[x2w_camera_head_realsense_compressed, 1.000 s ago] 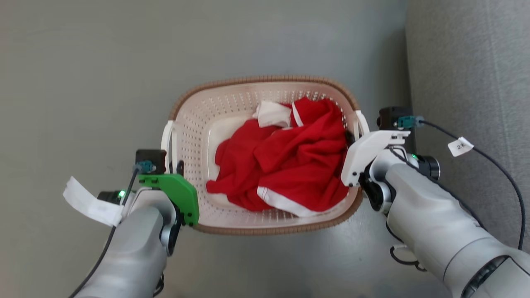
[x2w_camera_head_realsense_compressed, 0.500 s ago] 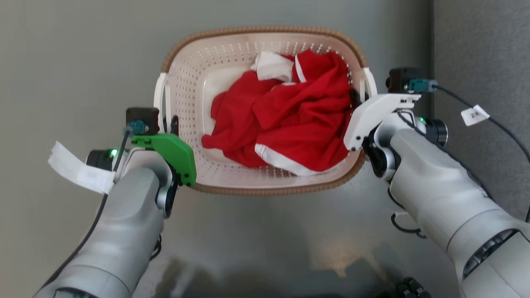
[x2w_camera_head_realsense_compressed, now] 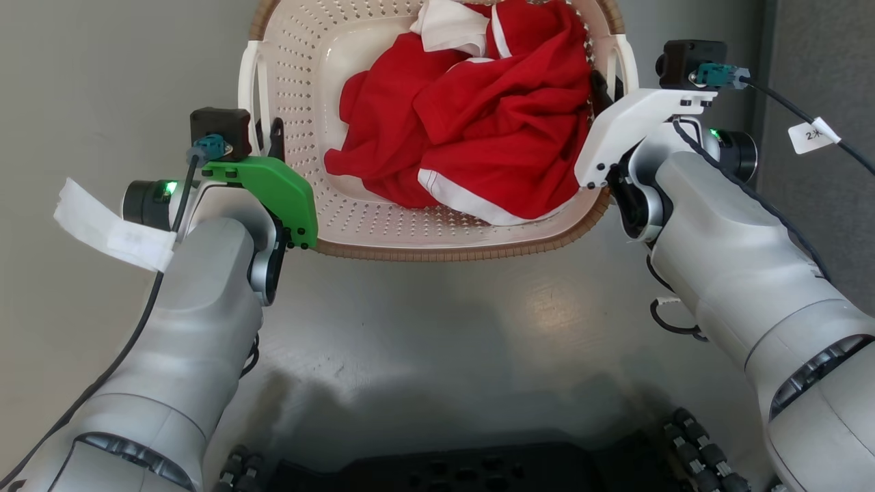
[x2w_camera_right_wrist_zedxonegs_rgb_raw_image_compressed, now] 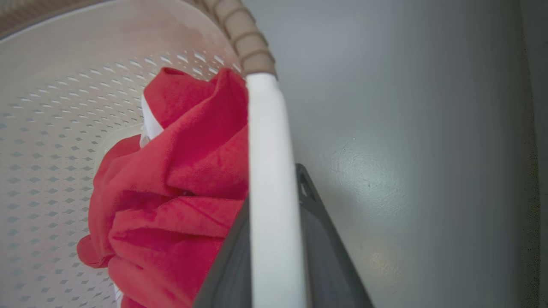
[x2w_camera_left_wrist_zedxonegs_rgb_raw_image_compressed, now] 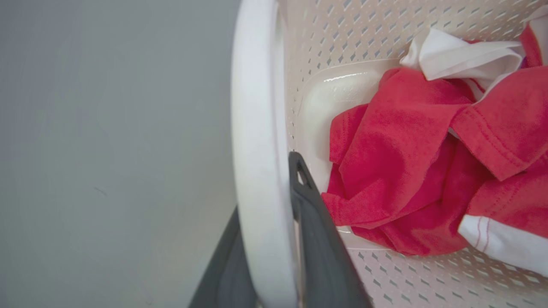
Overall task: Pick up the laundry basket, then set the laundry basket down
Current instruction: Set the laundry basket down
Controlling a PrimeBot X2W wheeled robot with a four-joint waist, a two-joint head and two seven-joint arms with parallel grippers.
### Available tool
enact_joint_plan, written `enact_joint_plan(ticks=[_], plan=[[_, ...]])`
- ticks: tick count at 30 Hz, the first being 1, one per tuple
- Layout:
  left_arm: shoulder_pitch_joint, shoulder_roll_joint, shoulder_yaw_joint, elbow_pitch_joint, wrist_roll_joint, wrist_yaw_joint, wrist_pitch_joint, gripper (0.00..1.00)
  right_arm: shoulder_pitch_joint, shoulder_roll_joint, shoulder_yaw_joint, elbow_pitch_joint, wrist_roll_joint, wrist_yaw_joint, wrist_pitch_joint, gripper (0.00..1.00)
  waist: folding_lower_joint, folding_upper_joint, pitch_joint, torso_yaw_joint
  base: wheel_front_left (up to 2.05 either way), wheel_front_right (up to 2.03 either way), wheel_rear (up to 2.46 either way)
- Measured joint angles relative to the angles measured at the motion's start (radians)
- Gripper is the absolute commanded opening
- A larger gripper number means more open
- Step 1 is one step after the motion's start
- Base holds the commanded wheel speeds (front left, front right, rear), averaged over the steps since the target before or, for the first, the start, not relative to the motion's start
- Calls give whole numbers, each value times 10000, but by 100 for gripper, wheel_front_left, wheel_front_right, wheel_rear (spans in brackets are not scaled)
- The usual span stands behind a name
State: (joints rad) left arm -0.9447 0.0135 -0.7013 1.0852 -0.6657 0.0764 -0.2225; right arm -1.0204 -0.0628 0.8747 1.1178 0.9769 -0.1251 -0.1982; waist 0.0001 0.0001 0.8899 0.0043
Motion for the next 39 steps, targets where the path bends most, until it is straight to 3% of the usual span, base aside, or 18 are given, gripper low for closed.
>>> enact_joint_plan(ticks=[25,26,27,28,29,30,31,32,33,34,36,39], plan=[[-191,-6,-150,123,-35,0,-203,0,-158,13,140,169,44,0,-213,0,0,-1,744,66,0,0,0],[-191,-10,-148,136,-40,0,-203,0,-158,13,151,180,44,0,-213,27,-1,0,747,67,0,0,0],[-191,-12,-144,146,-75,0,-203,0,-159,15,165,194,44,0,-215,38,0,-1,747,68,0,0,0],[-193,-12,-136,161,-90,0,-207,10,-162,13,186,211,44,2,-215,45,-1,0,746,69,0,0,0],[-195,-10,-130,176,-90,0,-232,18,-166,13,203,222,44,0,-228,61,-1,0,742,70,0,0,0],[-196,-10,-130,196,-90,0,-263,31,-178,4,209,238,44,0,-242,81,-1,0,734,71,0,0,0],[-197,-10,-130,224,-92,2,-261,46,-196,-2,215,257,44,0,-299,94,-1,0,725,72,0,0,0],[-196,-8,-134,270,-104,6,-259,50,-218,-4,226,267,44,2,-303,100,-1,0,714,73,0,0,0],[-196,4,-130,314,-134,36,-259,58,-239,12,245,268,44,0,-305,100,-1,0,701,75,0,0,0],[-196,23,-130,328,-173,40,-259,79,-261,12,257,274,44,0,-305,100,-1,0,687,77,0,0,0],[-196,29,-132,349,-232,44,-259,100,-309,0,270,305,44,0,-313,100,-2,0,656,79,0,0,0],[-194,29,-140,376,-268,46,-259,100,-360,-2,291,353,44,0,-318,100,-1,0,588,81,0,0,0]])
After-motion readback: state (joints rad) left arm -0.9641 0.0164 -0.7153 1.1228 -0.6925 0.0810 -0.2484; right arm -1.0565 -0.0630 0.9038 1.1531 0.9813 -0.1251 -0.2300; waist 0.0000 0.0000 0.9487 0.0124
